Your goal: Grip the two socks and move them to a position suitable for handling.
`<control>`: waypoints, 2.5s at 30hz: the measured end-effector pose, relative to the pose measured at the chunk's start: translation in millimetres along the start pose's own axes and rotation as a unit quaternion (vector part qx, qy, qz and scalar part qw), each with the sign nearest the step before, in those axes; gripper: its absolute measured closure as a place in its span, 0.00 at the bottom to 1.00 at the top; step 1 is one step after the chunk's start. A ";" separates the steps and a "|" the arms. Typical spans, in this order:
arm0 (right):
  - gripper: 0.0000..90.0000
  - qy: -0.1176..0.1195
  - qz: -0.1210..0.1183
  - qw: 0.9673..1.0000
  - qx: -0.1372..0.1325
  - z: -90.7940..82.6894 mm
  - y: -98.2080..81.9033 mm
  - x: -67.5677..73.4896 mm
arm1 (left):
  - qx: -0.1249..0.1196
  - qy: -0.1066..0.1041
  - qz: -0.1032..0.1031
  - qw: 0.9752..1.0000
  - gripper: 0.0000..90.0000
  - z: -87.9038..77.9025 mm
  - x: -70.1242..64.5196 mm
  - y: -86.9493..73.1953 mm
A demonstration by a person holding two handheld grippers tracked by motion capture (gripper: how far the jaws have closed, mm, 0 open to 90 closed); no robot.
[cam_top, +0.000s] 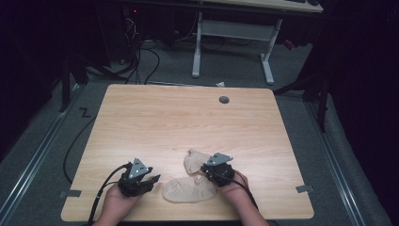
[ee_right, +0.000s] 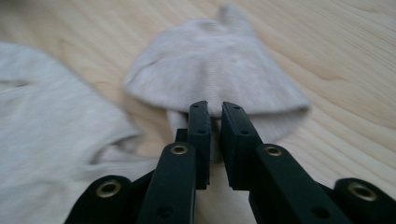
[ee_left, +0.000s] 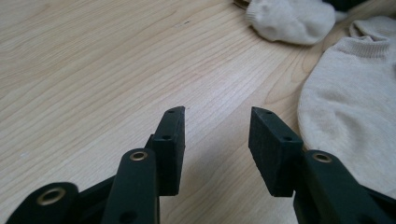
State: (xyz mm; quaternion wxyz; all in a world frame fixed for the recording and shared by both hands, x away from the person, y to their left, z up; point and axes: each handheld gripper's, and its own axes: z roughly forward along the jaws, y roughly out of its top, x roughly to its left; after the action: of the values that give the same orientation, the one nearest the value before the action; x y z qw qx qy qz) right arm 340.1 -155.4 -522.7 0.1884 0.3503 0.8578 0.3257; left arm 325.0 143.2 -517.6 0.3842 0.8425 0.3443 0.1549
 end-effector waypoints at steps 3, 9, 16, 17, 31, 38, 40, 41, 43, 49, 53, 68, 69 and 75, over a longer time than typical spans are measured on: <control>0.89 0.006 -0.008 1.000 -0.001 0.9 2.9 8.7 | -0.001 -0.002 0.007 1.000 0.63 1.3 -2.8 2.2; 0.67 0.026 -0.019 0.998 -0.049 -8.1 26.1 22.1 | -0.005 -0.011 0.005 1.000 0.61 2.8 -3.0 5.4; 0.58 0.018 -0.051 0.999 0.000 26.8 33.9 28.5 | -0.006 -0.011 0.008 1.000 0.61 -2.7 -3.2 3.9; 0.75 0.005 -0.052 0.999 0.004 28.7 32.7 27.3 | -0.008 -0.011 0.005 1.000 0.61 -4.1 -1.8 3.5; 0.92 -0.029 0.048 0.993 -0.106 -18.5 27.2 -15.3 | 0.000 -0.015 0.005 1.000 0.60 -0.2 -7.5 4.5; 0.90 -0.043 0.109 0.987 -0.112 -26.8 5.4 -46.3 | 0.002 -0.012 0.006 1.000 0.61 0.9 -9.4 5.7; 0.87 -0.052 0.123 0.985 -0.109 -29.6 -2.1 -55.1 | 0.002 -0.012 0.006 1.000 0.61 0.6 -9.1 5.9; 0.86 -0.054 0.136 0.984 -0.105 -31.9 -9.4 -63.6 | 0.003 -0.012 0.007 1.000 0.60 1.0 -9.1 5.6; 0.84 -0.055 0.143 0.983 -0.098 -33.0 -16.5 -70.8 | 0.004 -0.013 0.007 1.000 0.60 1.2 -9.1 5.0; 0.72 -0.091 0.146 0.981 -0.088 -42.0 -26.1 -80.8 | 0.001 -0.014 0.009 1.000 0.62 -1.8 -8.9 4.0; 0.77 -0.103 0.109 0.986 -0.078 -41.4 -23.5 -75.8 | 0.000 -0.014 0.005 1.000 0.61 -3.4 -8.0 3.8; 1.00 -0.002 0.048 0.999 0.000 -4.7 -13.0 -40.8 | -0.002 -0.012 0.006 1.000 0.63 -5.4 -5.6 4.3; 1.00 0.000 0.048 0.999 -0.002 -2.2 -10.4 -38.2 | -0.003 -0.011 0.006 1.000 0.63 -6.1 -4.5 4.5; 0.97 0.022 0.019 1.000 -0.006 19.1 14.3 -10.5 | -0.005 -0.004 -0.003 1.000 0.62 -5.6 0.3 5.3</control>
State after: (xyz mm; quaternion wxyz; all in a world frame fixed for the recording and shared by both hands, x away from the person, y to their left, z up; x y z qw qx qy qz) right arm 364.7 -147.2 -525.5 0.1657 0.3578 0.8529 0.3421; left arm 324.8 143.9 -510.0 0.3903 0.8400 0.3448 0.1522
